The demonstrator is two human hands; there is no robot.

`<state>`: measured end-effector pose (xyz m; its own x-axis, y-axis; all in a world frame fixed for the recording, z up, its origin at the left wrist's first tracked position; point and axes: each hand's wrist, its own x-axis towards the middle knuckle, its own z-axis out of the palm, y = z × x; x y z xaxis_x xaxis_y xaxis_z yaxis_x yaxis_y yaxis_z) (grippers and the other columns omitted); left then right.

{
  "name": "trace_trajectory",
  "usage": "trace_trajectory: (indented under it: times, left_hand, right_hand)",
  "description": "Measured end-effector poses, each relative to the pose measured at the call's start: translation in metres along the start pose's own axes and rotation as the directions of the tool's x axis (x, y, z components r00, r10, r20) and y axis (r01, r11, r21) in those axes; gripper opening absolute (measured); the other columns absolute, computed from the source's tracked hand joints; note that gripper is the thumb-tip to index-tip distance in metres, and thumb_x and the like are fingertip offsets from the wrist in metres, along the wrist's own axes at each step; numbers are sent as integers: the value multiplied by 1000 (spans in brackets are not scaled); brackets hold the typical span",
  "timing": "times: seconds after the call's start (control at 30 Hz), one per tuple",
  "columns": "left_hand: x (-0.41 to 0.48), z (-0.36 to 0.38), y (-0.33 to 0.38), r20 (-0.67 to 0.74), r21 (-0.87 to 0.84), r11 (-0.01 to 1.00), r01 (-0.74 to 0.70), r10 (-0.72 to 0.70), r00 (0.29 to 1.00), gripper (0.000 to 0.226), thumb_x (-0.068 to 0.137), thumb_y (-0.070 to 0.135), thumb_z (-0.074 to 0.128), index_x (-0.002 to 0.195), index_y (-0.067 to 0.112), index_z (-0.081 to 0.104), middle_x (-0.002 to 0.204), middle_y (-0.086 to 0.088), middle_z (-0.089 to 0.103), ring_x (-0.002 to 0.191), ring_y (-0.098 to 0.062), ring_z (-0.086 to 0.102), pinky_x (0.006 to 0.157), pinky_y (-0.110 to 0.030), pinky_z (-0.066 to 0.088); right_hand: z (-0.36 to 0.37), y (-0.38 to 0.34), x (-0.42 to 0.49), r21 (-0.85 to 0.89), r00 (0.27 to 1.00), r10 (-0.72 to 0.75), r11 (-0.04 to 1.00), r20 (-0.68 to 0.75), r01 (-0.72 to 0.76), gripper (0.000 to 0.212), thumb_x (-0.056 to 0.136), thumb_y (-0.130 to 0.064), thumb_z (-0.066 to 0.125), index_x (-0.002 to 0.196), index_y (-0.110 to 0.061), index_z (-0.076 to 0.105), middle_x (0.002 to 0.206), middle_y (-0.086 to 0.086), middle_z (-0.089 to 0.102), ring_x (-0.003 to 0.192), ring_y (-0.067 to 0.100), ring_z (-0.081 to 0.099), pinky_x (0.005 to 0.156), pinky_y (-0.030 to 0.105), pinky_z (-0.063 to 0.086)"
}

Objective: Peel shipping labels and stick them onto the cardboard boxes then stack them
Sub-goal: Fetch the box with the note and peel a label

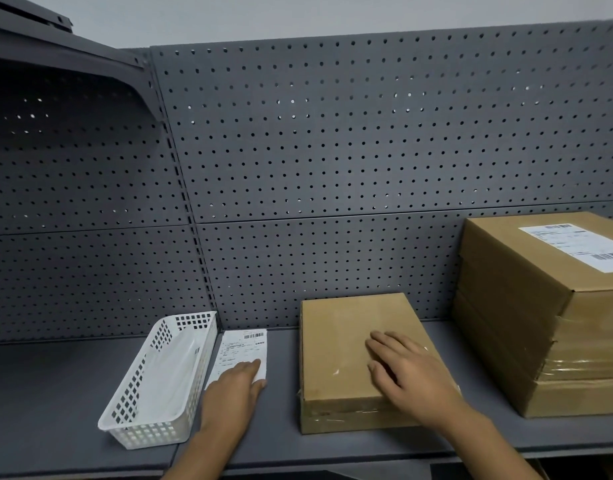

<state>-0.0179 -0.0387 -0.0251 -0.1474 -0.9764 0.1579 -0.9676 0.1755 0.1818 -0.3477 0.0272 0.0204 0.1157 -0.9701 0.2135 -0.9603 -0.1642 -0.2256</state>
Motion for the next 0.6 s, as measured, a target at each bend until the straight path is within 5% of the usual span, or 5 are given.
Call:
trace_trajectory:
  times: [0.3,0.43,0.6]
  left_hand:
    - [-1,-10,-8,132,-136,990,49,-31,991,70,99,14,44,163,32,23,160,3,47,140,-24,53,106,-36,46]
    - [3,-10,-12,51,-141,980,141,-135,990,60,98,10,41,154,33,41,125,-5,71,108,-30,69,81,-36,53]
    - [4,-30,-2,-129,-232,964,130,-163,978,47,101,10,46,141,31,59,91,-6,76,83,-32,69,64,-35,48]
  right_hand:
    - [-2,1,1,31,1000,2,1000,0,-2,55,102,-56,32,152,-36,45,161,-20,37,149,5,29,119,26,24]
    - [-5,-1,2,56,1000,3,998,2,-3,54,102,-56,36,152,-36,46,159,-21,38,147,4,31,119,25,25]
    - [-12,2,5,187,1000,-2,982,0,2,48,99,-50,45,140,-32,60,148,-17,53,138,6,44,115,30,38]
